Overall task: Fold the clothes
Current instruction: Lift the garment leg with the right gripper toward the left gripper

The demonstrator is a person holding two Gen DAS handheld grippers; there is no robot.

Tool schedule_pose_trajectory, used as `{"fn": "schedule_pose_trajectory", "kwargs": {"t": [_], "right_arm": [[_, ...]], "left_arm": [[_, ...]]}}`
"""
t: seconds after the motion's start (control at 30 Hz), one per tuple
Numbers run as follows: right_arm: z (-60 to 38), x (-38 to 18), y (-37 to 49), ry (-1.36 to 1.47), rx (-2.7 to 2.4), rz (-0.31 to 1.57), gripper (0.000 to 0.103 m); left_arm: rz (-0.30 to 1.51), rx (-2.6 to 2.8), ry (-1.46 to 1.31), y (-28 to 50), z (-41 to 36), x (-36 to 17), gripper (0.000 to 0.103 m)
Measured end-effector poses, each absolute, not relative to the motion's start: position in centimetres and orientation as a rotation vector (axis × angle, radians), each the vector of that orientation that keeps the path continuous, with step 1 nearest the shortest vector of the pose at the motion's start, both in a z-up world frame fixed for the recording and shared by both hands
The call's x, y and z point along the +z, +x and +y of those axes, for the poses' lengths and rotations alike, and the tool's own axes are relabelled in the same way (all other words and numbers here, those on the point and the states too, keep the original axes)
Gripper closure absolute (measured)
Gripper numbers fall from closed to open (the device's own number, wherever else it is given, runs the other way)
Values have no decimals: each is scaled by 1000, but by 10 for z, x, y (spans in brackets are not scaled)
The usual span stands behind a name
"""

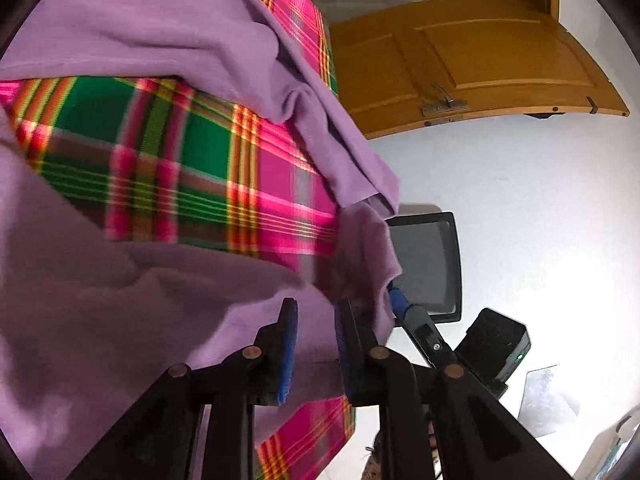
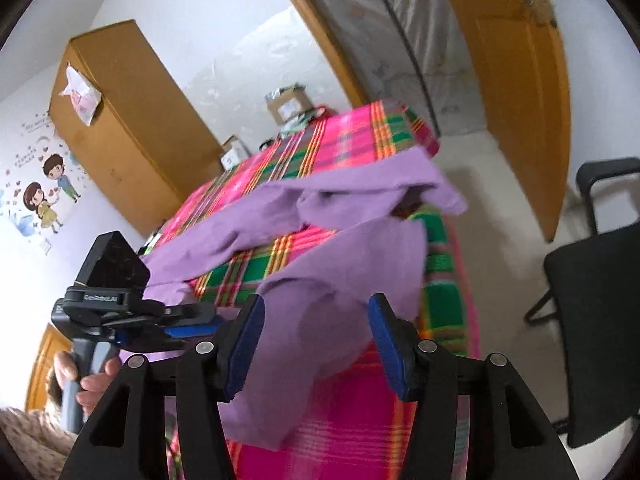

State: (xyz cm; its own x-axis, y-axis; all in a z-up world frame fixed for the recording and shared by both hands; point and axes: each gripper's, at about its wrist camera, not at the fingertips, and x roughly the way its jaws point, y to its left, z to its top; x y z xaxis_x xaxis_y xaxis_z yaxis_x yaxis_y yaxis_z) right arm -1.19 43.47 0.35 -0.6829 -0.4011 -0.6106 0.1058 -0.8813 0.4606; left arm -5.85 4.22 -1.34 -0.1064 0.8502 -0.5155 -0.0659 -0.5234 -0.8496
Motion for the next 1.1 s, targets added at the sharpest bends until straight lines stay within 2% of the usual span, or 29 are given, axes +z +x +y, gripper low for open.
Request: {"fn": "schedule_pose_trajectory", "kwargs": {"t": [0.13,0.6,0.63,0.77,0.8,0.93,1.1], "right_arm": [[426,-1,-28,1170,-2548,-626,47],[410,-25,-74,1481,-2499,-862,49],[411,-26,-75,1487,-2513,-871,53],[418,-30,-75,1495,-2551,-904,87],[421,-29,-74,1481,-2558,-914,91],[432,-23,-64,1386,-2610,-937,96],[446,-13,-45,1251,-2649,-990,97]], "left_arm": [[-844,1753,-1486,-63,89,-13,84],[-855,1719,-1544,-75,124,-31,84],[-855,1718,-1548,-75,124,-32,84],[-857,1710,-1545,-74,124,-31,84],[-858,1708,-1542,-74,124,-31,84],[-870,1704,-1541,-74,123,-31,84],[-895,1705,-1535,-74,122,-30,84]]}}
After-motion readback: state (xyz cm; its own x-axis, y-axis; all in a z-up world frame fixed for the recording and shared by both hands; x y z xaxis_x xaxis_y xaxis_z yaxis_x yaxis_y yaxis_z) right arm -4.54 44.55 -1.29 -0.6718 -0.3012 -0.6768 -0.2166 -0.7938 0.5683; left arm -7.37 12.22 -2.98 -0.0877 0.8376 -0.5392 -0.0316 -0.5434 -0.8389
